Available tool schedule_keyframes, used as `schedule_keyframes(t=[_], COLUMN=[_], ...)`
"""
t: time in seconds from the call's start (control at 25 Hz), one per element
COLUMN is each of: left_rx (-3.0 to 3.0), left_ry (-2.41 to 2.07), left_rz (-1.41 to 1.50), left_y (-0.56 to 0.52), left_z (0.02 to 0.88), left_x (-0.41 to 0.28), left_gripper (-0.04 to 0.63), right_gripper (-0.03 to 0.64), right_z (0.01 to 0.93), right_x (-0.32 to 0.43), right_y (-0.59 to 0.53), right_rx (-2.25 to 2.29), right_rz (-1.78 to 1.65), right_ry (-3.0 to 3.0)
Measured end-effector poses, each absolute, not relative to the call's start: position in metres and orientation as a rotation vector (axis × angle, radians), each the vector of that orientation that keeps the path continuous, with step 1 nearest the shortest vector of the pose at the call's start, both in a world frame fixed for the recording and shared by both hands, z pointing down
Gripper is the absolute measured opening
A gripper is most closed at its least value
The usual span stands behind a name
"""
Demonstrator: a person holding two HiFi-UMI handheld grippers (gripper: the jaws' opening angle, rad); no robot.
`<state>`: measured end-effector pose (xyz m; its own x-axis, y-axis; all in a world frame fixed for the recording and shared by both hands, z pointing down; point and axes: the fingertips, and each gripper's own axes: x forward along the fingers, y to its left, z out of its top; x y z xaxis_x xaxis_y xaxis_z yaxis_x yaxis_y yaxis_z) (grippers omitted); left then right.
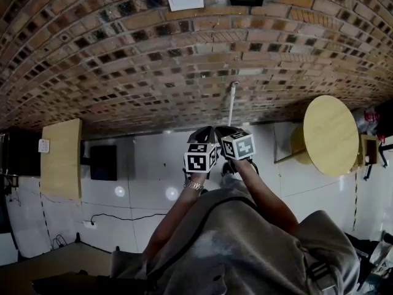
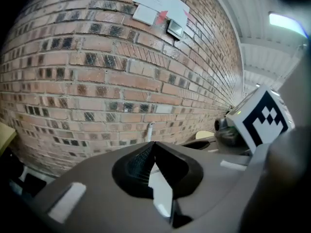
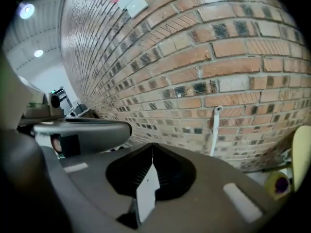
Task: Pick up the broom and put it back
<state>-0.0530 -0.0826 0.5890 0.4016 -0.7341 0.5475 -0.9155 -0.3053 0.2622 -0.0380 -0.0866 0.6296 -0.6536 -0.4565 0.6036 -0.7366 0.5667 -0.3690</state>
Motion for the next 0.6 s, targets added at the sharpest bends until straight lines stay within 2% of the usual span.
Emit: schedule_keyframes(t=[0.28, 0.48, 0.6], left_rx=[2.116, 2.146, 2.165], left_ry=[-1.305, -1.276, -1.286], left_rz=[0.434, 0.426, 0.420], left_y=[-0.006, 0.013, 0.011], left_z=[0.607, 0.602, 0.594], left_x=[-0.062, -0.056, -0.053], left_gripper=[-0.032, -0.032, -0.032], right_gripper=[-0.003, -0.003, -0.003], right_z=[0.612, 0.590, 0.571], right_x=[-0.041, -0.038, -0.037], right_y=[0.001, 0.022, 0.020], right_rx=[1.101, 1.150, 1.184], right_rz=[0.824, 0.801, 0.911], right_ry=[-2.338, -2.368, -2.446])
